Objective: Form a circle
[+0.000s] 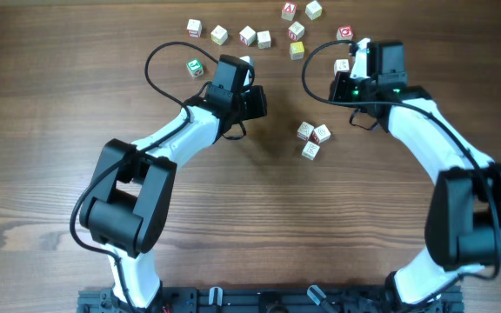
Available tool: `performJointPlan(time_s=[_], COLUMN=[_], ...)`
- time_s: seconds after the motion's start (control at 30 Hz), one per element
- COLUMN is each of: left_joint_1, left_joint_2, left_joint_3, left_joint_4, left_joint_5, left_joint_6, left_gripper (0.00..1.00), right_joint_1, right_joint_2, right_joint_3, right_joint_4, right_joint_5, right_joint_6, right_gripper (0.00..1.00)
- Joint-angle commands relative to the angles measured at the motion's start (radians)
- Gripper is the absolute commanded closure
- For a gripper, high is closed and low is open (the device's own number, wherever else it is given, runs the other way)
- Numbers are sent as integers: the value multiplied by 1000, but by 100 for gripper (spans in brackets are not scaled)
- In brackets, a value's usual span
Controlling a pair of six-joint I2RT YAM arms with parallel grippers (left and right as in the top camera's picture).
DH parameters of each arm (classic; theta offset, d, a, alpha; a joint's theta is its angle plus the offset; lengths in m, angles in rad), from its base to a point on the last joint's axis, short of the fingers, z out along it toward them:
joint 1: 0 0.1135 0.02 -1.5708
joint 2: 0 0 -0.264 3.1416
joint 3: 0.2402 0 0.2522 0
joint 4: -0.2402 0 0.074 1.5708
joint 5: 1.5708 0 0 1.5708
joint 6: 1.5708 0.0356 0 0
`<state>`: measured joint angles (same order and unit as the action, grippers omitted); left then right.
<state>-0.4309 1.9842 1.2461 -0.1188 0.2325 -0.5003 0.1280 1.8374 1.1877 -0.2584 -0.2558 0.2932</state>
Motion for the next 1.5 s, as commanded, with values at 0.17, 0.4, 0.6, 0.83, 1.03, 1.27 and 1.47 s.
performJointPlan(time_s=[0.17,0.4,0.6,0.83,1.03,1.27,1.47], left_joint_1=[8,49,49,49,49,49,49], left_joint_2=[10,10,10,10,10,10,10], left_joint_3=[1,1,1,1,1,1,1], left_joint_4=[-5,-29,-31,-32,-35,-35,-35], left_joint_5=[-79,-77,-77,-77,-77,-77,-77], left_joint_6=[-14,-32,-32,-32,-32,-32,-32], left_gripper=[92,92,92,91,91,91,91], right_joint_1=[82,107,107,107,107,107,107], right_joint_2=[104,106,106,106,106,106,106], right_joint_3=[6,6,6,6,6,6,6], right_joint_4=[42,-18,-84,-147,-154,-183,-185], right_joint_5=[-21,44,43,-10,-16,-17,-42], right_joint_6=[-31,-28,-32,-61,-58,-58,-58], right_gripper=[95,96,95,95,95,95,96])
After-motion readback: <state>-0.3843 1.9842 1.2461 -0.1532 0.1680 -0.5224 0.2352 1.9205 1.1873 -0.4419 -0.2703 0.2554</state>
